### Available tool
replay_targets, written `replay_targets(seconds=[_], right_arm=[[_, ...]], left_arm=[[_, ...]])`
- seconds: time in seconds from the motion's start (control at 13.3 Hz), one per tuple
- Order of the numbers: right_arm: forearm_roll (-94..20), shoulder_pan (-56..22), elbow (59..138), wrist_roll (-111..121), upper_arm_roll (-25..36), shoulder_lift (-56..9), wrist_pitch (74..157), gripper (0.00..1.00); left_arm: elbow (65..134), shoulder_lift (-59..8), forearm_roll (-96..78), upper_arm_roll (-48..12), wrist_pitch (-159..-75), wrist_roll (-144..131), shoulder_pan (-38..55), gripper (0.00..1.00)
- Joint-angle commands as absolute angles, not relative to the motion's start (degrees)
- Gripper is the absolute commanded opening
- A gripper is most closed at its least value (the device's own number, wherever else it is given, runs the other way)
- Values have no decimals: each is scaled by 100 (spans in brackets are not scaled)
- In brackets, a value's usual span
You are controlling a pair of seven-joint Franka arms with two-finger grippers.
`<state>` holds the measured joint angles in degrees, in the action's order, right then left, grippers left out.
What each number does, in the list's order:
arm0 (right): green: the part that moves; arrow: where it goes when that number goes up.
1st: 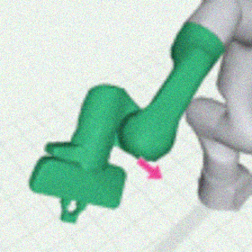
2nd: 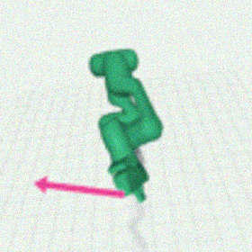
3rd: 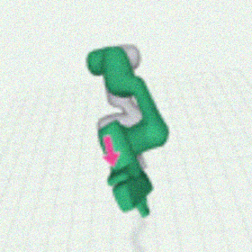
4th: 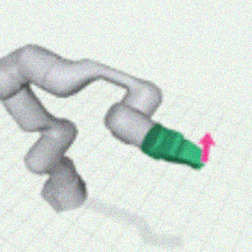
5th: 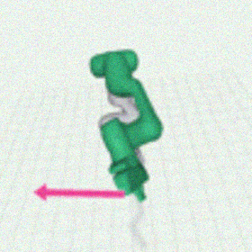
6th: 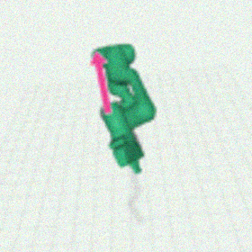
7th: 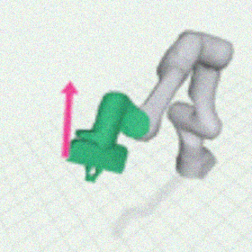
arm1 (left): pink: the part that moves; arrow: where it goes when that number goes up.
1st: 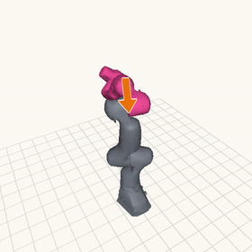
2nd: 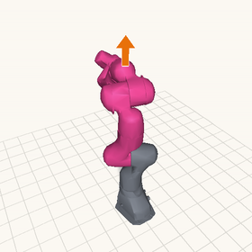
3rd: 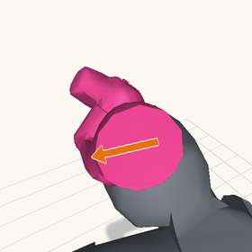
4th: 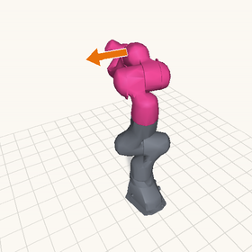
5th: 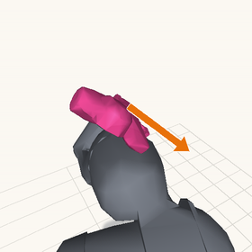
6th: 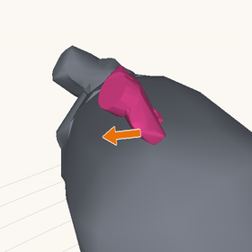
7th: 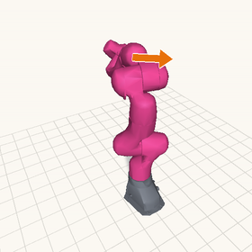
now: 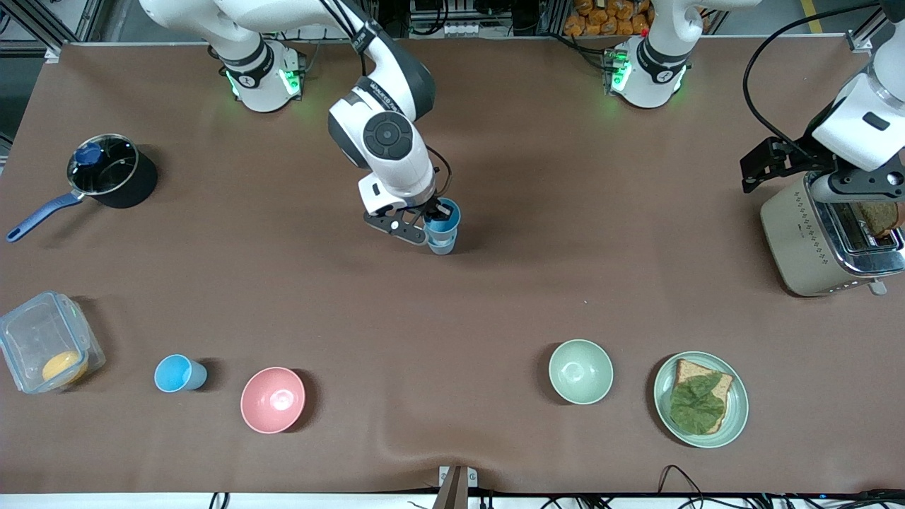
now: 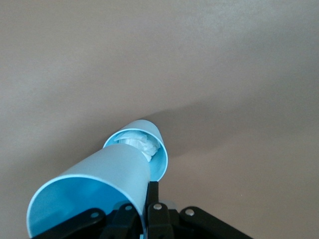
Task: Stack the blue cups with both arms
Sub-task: 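Carry the held cup with the right gripper and lower it into the placed cup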
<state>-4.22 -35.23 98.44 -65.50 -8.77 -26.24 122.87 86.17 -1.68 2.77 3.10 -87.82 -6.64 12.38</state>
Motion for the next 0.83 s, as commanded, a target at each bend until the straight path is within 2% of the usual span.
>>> replay_targets(seconds=[0.0,0.45,0.53,0.6,0.75], right_arm=[[-527,-3577,9703,-6609,-809,-2803,12234,0],[-527,-3630,9694,-6688,-817,-2883,12234,0],[-527,-3630,9686,-6654,-817,-2883,12208,30],[-519,-3621,9686,-6662,-809,-2874,12191,99],[-519,-3551,9633,-6575,-809,-2821,12156,100]], left_arm=[[8684,-35,141,343,-8684,-703,1292,100],[8640,-53,149,343,-8692,-712,1257,100],[8640,-44,141,343,-8692,-747,1266,100],[8640,-44,132,334,-8692,-791,1257,100],[8657,-35,97,343,-8692,-791,1231,100]])
